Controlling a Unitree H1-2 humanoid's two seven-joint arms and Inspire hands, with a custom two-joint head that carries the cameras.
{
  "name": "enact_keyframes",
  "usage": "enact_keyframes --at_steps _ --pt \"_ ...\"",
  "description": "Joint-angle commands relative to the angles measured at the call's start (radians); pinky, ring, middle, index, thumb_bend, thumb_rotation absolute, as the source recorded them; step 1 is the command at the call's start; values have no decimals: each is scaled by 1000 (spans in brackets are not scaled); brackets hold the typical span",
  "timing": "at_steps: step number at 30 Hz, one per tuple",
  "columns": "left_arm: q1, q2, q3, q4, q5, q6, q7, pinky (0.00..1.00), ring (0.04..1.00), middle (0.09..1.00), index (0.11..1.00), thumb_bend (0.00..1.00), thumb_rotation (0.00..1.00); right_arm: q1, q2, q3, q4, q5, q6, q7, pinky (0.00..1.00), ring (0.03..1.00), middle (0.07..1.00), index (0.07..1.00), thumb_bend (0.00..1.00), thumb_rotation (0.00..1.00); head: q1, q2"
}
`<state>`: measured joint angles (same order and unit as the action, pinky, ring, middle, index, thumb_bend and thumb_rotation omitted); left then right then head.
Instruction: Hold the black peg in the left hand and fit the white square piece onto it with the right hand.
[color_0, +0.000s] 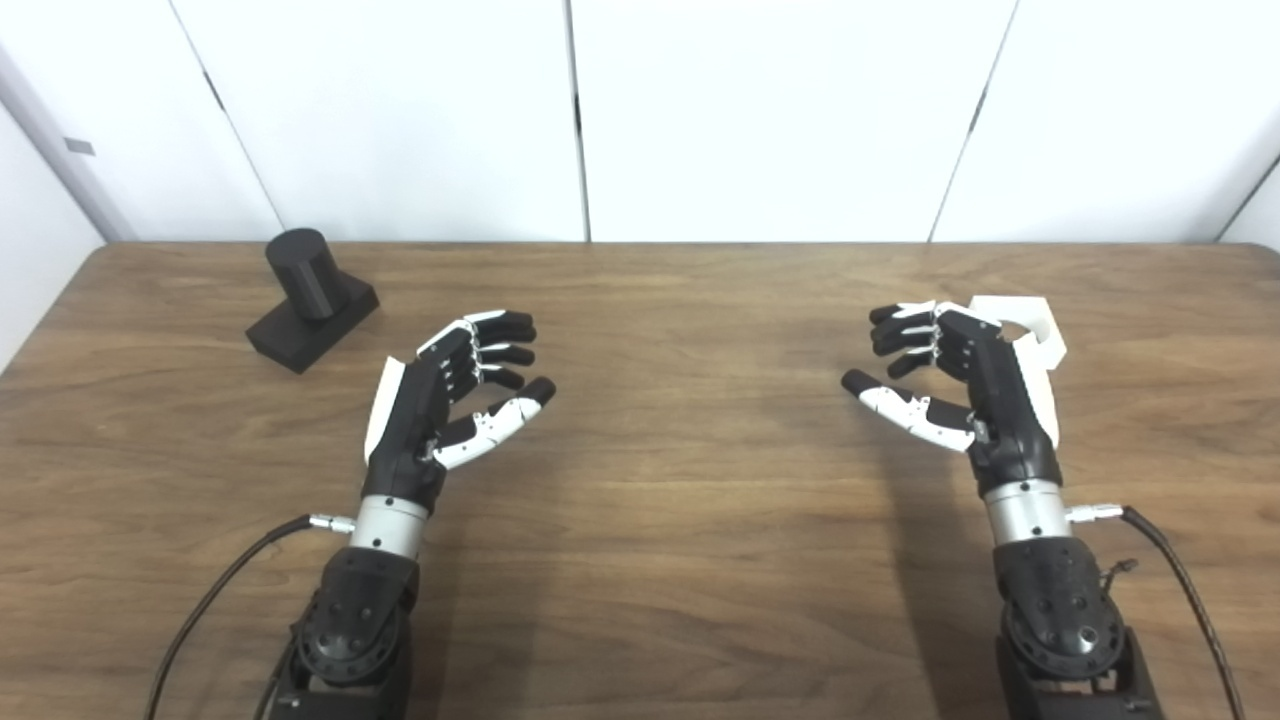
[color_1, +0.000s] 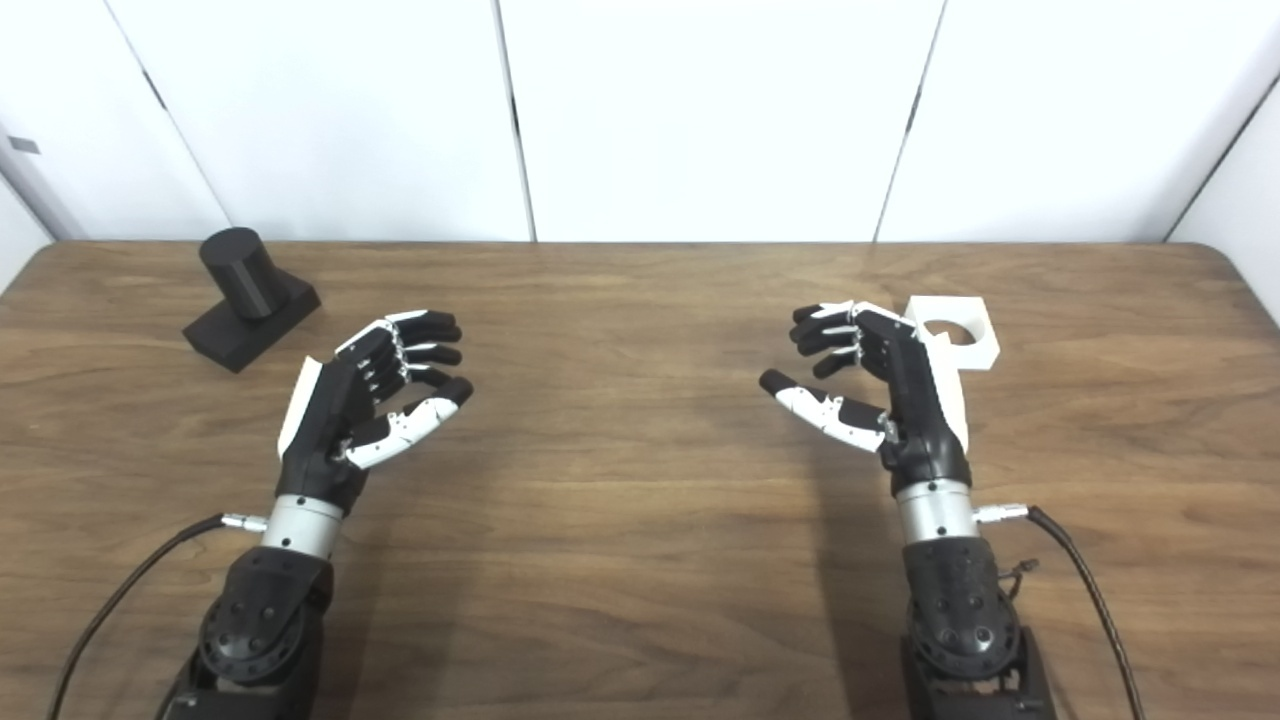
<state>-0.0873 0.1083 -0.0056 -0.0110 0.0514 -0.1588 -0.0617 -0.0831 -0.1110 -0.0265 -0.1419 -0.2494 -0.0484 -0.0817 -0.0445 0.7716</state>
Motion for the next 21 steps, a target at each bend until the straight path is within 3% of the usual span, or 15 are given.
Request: enact_keyframes --at_steps 1,10,16,21 --pt "-30 9 0 -15 -2 -29 -3 585 659 705 679 660 173 -23 -6 -2 -20 4 -49 -8 456 573 659 496 501 130 -3 2" --pt "-32 10 -2 -6 3 -40 -4 579 656 706 680 670 201 -24 -7 -3 -20 6 -49 -6 456 575 658 496 501 131 0 -4" --pt "-17 10 -4 5 2 -58 -13 566 662 708 685 638 173 -16 -5 -2 16 5 -102 -17 447 563 649 496 501 130 21 -76" --pt "-11 4 -6 34 7 -95 -9 576 653 699 677 641 149 -1 -6 -3 18 -5 -108 -17 450 565 653 496 501 130 22 -119"
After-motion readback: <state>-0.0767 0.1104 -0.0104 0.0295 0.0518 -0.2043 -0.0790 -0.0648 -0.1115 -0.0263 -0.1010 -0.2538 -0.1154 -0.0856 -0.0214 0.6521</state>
